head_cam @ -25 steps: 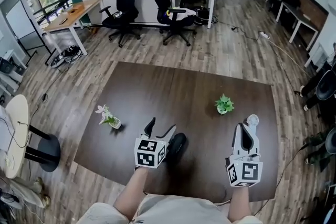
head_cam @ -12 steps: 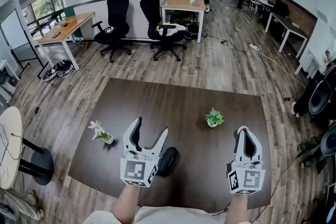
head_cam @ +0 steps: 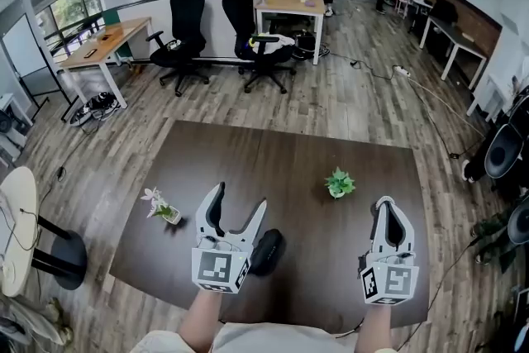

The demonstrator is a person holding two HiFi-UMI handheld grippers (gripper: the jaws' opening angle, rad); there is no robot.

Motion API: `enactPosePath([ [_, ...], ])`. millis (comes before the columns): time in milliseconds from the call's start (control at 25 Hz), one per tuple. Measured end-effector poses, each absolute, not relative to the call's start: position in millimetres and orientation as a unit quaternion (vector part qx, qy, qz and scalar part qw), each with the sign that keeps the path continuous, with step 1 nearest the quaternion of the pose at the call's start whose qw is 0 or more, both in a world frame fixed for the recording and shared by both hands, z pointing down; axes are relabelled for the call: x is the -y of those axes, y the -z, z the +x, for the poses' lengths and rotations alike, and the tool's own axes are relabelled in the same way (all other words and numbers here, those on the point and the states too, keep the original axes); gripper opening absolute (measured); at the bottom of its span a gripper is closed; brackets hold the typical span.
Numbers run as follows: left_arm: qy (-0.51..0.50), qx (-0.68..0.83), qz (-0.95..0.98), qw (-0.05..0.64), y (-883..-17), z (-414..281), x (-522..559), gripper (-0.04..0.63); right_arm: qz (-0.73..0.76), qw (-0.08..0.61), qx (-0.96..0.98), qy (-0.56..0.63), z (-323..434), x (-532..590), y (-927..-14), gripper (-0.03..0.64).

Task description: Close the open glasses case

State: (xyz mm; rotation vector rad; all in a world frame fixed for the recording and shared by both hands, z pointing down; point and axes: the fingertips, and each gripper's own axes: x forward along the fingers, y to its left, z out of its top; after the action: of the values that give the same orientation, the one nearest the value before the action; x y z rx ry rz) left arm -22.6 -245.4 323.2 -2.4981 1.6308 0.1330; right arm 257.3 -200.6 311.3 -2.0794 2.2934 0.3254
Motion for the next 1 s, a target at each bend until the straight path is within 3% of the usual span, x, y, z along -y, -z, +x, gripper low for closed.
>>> enactPosePath([
  [200, -0.043, -0.549, -0.831, 0.082, -323.8, -23.2, 244.1, 0.301, -0.665, 0.014, -0.740, -0.104, 255.4, 201.5, -314.0, 0.002],
  [280, -0.048, -0.551, -0.829, 0.086, -322.5, -24.1, 241.5, 0.241, -0.664, 0.014, -0.740, -0.102, 254.6, 200.9, -315.3, 0.002],
  [480, -0.071, -0.566, -0.817, 0.085, -317.1, -31.3, 236.6, 0.011, -0.661, 0.013, -0.743, -0.103, 251.3, 200.8, -312.6, 0.002],
  [1000, -0.048, -0.569, -0.816, 0.089, -325.1, -31.5, 237.6, 0.002, -0.657, 0.010, -0.746, -0.105, 248.0, 201.9, -315.9, 0.002],
])
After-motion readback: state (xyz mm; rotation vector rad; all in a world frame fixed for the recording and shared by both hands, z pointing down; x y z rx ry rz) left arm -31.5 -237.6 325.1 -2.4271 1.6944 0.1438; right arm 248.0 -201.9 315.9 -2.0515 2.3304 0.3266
